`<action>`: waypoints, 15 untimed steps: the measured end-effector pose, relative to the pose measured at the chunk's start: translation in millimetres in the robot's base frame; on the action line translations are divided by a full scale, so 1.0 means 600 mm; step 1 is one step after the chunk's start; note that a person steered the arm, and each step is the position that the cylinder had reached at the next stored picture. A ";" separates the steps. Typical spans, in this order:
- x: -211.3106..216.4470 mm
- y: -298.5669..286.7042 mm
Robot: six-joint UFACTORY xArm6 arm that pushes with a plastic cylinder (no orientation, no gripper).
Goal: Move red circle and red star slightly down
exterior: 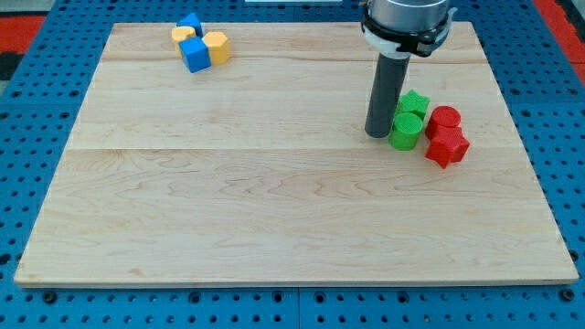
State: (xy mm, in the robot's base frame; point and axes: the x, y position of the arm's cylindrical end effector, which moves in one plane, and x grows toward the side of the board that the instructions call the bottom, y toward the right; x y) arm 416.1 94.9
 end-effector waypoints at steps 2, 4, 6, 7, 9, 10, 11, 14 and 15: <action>-0.114 -0.116; -0.143 0.179; -0.064 0.213; -0.014 0.216; 0.058 0.175; 0.085 0.156; 0.104 0.219; -0.091 0.242; -0.045 0.245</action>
State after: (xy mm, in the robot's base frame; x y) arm 388.9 241.8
